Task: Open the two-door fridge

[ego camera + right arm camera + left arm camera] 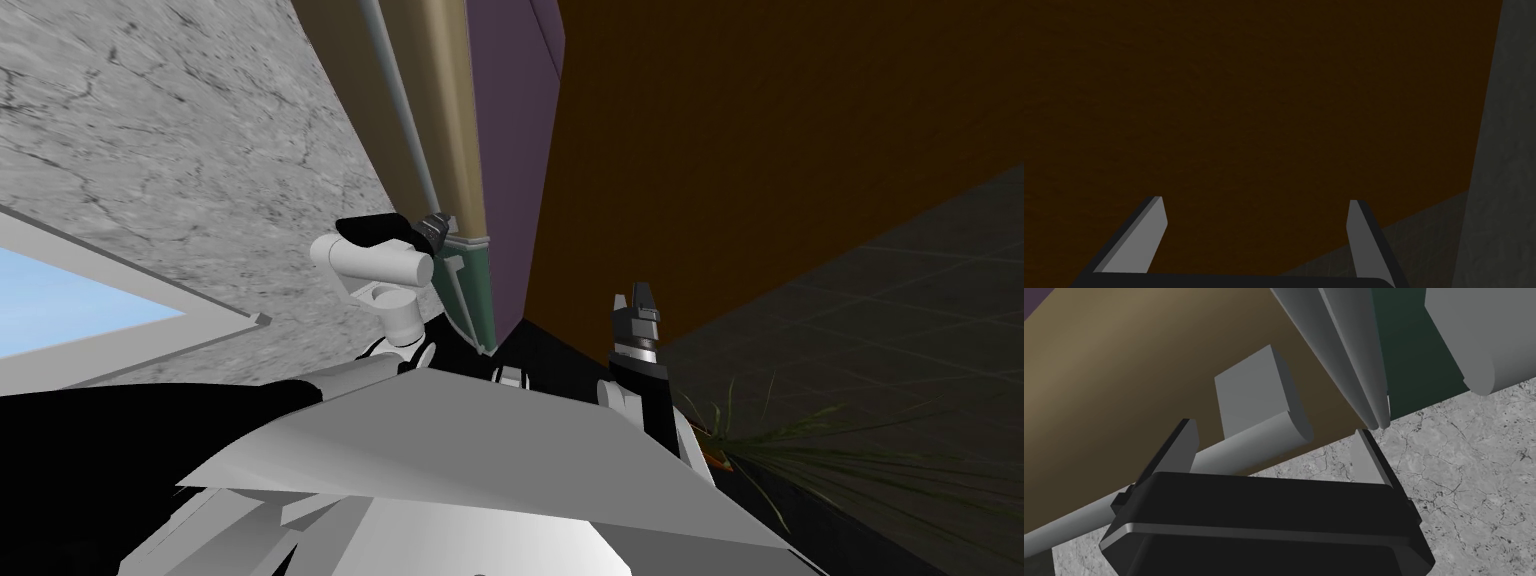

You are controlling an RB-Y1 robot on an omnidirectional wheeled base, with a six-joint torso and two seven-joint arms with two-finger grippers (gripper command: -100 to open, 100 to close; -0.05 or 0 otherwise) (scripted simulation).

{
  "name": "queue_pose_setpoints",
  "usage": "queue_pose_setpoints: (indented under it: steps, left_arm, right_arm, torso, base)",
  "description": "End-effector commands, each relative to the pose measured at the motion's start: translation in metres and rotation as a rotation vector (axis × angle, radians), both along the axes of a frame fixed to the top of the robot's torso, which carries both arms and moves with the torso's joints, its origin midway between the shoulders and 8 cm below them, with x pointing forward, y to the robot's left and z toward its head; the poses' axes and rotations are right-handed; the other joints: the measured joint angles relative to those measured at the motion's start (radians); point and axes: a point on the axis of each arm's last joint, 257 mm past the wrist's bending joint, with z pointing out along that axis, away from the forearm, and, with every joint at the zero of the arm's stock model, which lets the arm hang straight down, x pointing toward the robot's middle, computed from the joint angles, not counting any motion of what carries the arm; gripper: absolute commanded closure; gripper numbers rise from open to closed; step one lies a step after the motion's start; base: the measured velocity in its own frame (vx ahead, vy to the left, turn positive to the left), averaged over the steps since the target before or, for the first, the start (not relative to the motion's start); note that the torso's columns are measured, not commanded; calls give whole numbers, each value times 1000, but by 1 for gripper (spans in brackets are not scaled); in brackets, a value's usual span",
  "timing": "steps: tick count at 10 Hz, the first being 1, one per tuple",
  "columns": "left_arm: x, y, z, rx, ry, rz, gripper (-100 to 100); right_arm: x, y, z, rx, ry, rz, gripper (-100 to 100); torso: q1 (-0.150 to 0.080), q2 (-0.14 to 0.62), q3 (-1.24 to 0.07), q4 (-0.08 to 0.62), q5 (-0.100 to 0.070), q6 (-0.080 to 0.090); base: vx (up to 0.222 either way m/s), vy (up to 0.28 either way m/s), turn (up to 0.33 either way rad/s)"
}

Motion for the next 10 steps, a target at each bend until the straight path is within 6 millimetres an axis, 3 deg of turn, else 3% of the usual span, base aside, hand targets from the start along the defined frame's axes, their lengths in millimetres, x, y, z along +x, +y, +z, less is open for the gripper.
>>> queue_pose_setpoints:
  steps: [1,2,6,10]
  left_arm:
    - [-2,0,4,1,-3,2,-100]
    - [-2,0,4,1,-1,3,100]
    - [-3,-18,5,-2,0,-49,100]
    - [-7,-45,6,-4,0,-126,100]
  right_arm:
    - [0,0,0,0,0,0,0]
    - [0,0,0,0,0,0,0]
    - [0,0,0,-1,0,0,0]
    - [0,0,0,0,0,0,0]
  torso:
    - [1,-5,-3,-1,0,0]
    - [0,-2,-2,-1,0,0]
    - [15,5,2,5,4,-4]
    - [12,-4,-5,5,3,-7]
  base:
    - [61,9,-8]
    - [8,1,0]
    - [-128,212,-88]
    - [-188,253,-84]
